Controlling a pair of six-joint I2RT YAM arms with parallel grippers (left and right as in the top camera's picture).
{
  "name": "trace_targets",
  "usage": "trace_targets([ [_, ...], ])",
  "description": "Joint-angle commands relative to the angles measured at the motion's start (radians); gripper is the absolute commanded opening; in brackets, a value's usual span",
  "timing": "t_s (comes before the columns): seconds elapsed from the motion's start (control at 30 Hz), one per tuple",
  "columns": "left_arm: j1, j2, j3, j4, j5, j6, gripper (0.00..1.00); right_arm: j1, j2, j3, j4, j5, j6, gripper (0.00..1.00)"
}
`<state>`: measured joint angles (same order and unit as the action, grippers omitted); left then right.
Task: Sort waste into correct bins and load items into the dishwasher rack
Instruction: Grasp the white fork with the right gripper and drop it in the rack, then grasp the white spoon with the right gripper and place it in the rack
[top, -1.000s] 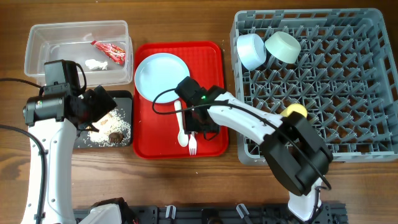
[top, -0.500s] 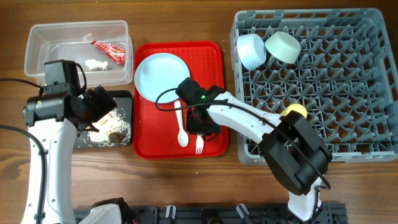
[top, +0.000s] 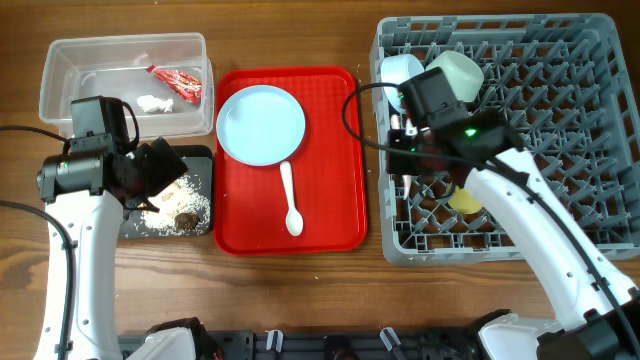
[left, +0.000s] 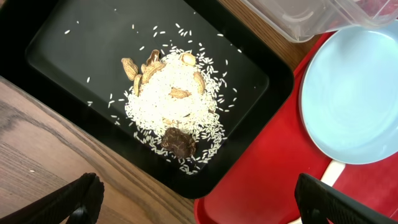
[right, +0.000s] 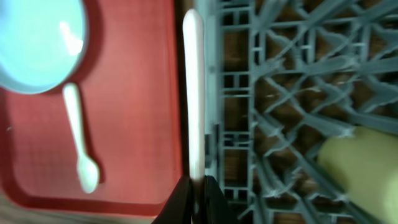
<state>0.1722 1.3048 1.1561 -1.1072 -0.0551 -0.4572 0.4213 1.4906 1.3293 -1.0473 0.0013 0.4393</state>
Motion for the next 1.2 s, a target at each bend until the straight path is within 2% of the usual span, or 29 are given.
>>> trace_targets([
  [0.0,0.008,-0.009,0.003,0.0,0.002,-0.006,1.0,-0.041,0.006,-0.002,-0.011,0.011,-0.055,0.05],
  [0.2,0.008,-0.009,0.003,0.0,0.002,-0.006,1.0,-0.043,0.205,-0.003,0.034,0.025,-0.069,0.04],
  [0.23,0.008,-0.009,0.003,0.0,0.002,-0.006,1.0,-0.043,0.246,-0.003,0.045,0.026,-0.065,0.07],
  [0.27,0.008,-0.009,0.003,0.0,0.002,-0.006,1.0,-0.043,0.27,-0.003,0.043,0.029,-0.038,0.19],
  [0.37,0.008,-0.009,0.003,0.002,0.002,-0.006,1.0,-0.043,0.235,-0.002,0.043,0.045,-0.027,0.38],
  [0.47,0.008,-0.009,0.003,0.005,0.002,-0.006,1.0,-0.042,0.127,0.022,0.06,0.064,-0.051,0.42],
  [0.57,0.008,-0.009,0.003,0.008,0.002,-0.006,1.0,-0.024,0.046,0.025,0.205,-0.135,-0.1,0.47],
  [0.6,0.007,-0.009,0.003,0.008,0.002,-0.006,1.0,0.006,0.055,0.023,0.253,-0.196,-0.096,0.48],
  [0.7,0.008,-0.009,0.003,0.008,0.002,-0.006,1.0,0.134,0.134,0.017,0.319,-0.205,-0.096,0.56],
  [0.73,0.008,-0.009,0.003,0.008,0.002,-0.006,1.0,0.205,0.196,0.017,0.359,-0.205,-0.096,0.6],
  [0.8,0.008,-0.009,0.003,0.008,0.002,-0.006,1.0,0.304,0.297,0.017,0.422,-0.197,-0.095,0.62],
  [0.87,0.008,-0.009,0.003,0.008,0.002,-0.006,1.0,0.398,0.414,0.017,0.468,-0.074,-0.023,0.63],
  [0.97,0.007,-0.009,0.003,0.008,0.002,-0.006,1.0,0.466,0.529,0.017,0.491,0.044,0.123,0.62],
  [1.07,0.007,-0.009,0.003,0.008,0.002,-0.006,1.0,0.479,0.599,0.017,0.476,0.055,0.195,0.54],
  [1.1,0.007,-0.009,0.003,0.008,0.002,-0.006,1.0,0.479,0.609,0.017,0.458,0.055,0.218,0.43],
  [1.13,0.008,-0.009,0.003,0.008,0.002,-0.006,1.0,0.479,0.609,0.017,0.445,0.054,0.238,0.26],
  [1.17,0.008,-0.009,0.003,0.008,0.002,-0.006,1.0,0.478,0.606,0.018,0.433,0.054,0.267,0.16],
])
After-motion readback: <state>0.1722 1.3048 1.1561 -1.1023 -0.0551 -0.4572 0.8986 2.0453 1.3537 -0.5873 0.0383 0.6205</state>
